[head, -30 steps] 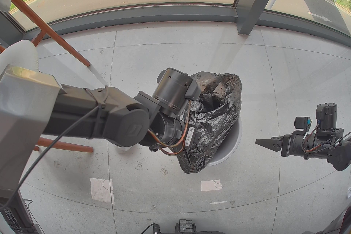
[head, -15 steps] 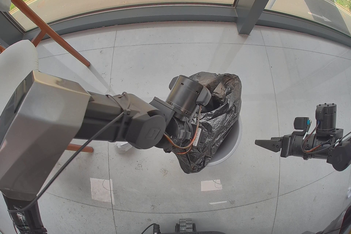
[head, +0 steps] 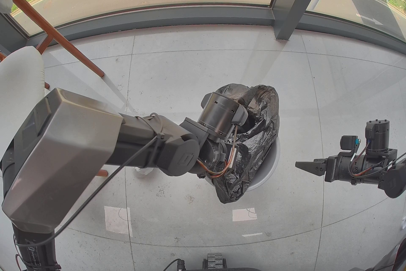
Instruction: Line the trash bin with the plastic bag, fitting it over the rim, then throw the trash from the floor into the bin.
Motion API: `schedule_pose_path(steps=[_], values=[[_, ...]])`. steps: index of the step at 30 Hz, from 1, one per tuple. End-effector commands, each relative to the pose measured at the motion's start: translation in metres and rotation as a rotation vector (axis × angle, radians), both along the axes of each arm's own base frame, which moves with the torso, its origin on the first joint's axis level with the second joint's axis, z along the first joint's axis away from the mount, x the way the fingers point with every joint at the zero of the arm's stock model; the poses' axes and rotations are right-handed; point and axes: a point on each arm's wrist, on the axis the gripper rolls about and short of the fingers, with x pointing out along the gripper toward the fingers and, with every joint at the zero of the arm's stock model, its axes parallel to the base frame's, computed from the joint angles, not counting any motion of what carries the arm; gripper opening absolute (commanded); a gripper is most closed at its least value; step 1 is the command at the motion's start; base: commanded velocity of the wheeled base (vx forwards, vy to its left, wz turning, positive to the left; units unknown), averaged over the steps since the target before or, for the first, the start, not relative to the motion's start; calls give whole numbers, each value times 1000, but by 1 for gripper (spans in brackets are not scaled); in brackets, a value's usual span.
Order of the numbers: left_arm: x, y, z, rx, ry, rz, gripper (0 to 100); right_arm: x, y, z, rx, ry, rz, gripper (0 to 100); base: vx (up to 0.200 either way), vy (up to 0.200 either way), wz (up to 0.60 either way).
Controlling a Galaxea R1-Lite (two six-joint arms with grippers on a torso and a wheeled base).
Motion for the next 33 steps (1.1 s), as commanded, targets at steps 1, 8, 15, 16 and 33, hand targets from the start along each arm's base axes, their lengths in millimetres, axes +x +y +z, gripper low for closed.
schedule_pose_path(steps=[1, 8, 15, 16, 33], values=[[-6, -16, 4, -29, -16, -26, 0, 0, -1, 0, 0, -2, -2, 100, 0, 0, 0], [7, -54, 18, -147, -112, -54, 0, 0, 0, 1, 0, -4, -2, 100, 0, 0, 0], [-2, -59, 13, -141, -90, -62, 0, -1, -2, 1, 1, -5, -9, 100, 0, 0, 0], [-2, -55, 12, -130, -84, -54, 0, -2, -2, 0, 1, 2, -9, 100, 0, 0, 0], [-7, -14, 48, -129, -99, 12, 0, -12, 9, -12, 6, 0, 37, 100, 0, 0, 0]])
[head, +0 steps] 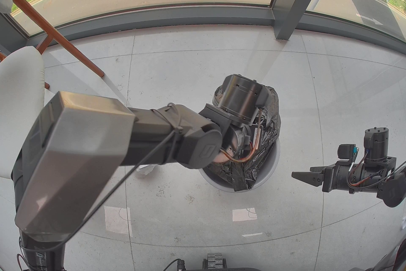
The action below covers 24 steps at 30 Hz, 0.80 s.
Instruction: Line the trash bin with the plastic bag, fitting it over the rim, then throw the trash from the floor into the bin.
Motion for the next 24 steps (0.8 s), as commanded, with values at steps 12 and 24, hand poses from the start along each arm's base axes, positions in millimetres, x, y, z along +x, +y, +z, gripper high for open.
schedule_pose_path(steps=[12, 24], values=[[-11, 76, -30, 137, 121, 124, 0, 6, 0, -7, -1, -3, -8, 100, 0, 0, 0], [-4, 92, -26, 136, 121, 169, 0, 6, 0, -8, -1, -1, -8, 100, 0, 0, 0]])
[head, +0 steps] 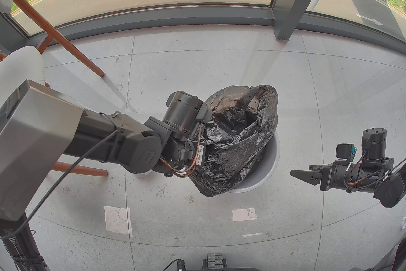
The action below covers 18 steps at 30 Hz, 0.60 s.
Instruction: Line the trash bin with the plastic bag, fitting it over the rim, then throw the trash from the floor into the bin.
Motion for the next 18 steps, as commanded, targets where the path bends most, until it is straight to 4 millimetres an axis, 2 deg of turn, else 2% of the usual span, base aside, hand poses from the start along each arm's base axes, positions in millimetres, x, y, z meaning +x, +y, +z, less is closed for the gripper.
schedule_pose_path(steps=[1, 6, 18], values=[[-2, 4, -1, 7, 9, 6, 0, 1, 0, -1, -1, 1, 2, 100, 0, 0, 0], [-3, 7, -8, 30, 23, 19, 0, 1, 1, 0, -1, 0, 3, 100, 0, 0, 0], [-4, 6, -10, 41, 26, 20, 0, 1, 1, -1, -1, 1, 3, 100, 0, 0, 0]])
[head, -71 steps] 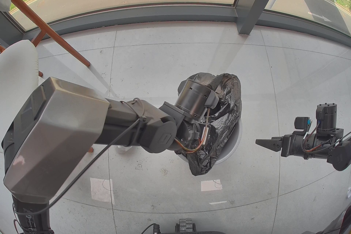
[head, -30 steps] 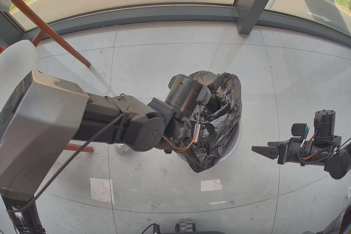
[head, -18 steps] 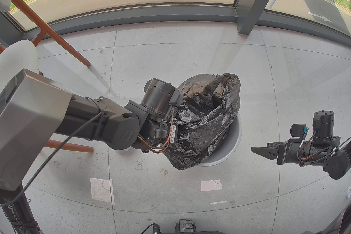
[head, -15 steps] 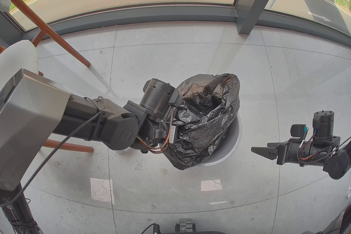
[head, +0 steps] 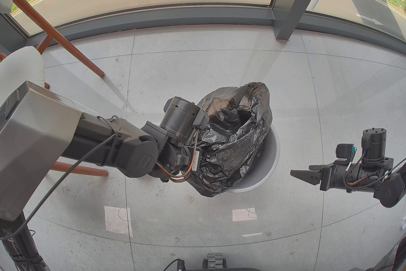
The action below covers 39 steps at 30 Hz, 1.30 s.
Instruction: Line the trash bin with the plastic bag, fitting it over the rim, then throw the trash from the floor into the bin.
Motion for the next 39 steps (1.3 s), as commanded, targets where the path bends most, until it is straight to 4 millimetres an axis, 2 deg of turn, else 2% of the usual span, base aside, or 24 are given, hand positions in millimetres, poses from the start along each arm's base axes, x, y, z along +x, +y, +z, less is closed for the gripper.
schedule_pose_path(steps=[1, 2, 3, 10, 13, 18, 19, 22, 26, 28, 32, 39], values=[[-1, 0, -1, 3, 4, 0, 0, 0, 0, -1, -1, 2, 1, 100, 0, 0, 0], [0, 0, -2, 5, 6, 0, 0, 0, 0, -1, -1, 2, 1, 100, 0, 0, 0], [-1, 0, -2, 6, 7, 0, 100, 0, 0, -1, 0, 3, 2, 100, 0, 0, 0], [-6, 5, -5, 16, 28, 3, 100, 0, 0, 0, 0, 1, 0, 100, 0, 0, 0], [-9, 7, 2, -4, 27, -5, 100, 0, 0, 0, 0, 1, 0, 100, 0, 0, 0], [-20, 17, 37, -112, 16, -80, 100, 0, 0, 1, 2, -3, -1, 100, 0, 0, 0], [-20, 17, 37, -112, 16, -80, 100, 0, 0, 1, 2, -3, -1, 100, 0, 0, 0], [-33, 26, 65, -176, -25, -108, 100, 0, 0, 1, 2, -4, -1, 100, 0, 0, 0], [-42, 36, 76, -229, -40, -70, 100, -1, 0, 1, 2, -4, -1, 100, 0, 0, 0], [-47, 46, 88, -269, -63, -41, 100, 0, 0, 2, 1, -8, 1, 100, 0, 0, 0], [-47, 53, 88, -274, -64, -21, 100, 0, 4, 1, 0, -9, 16, 100, 0, -200, 0], [-49, 53, 93, -284, -74, -24, 100, 3, 31, 9, 20, -36, 106, 100, 0, -200, 0]])
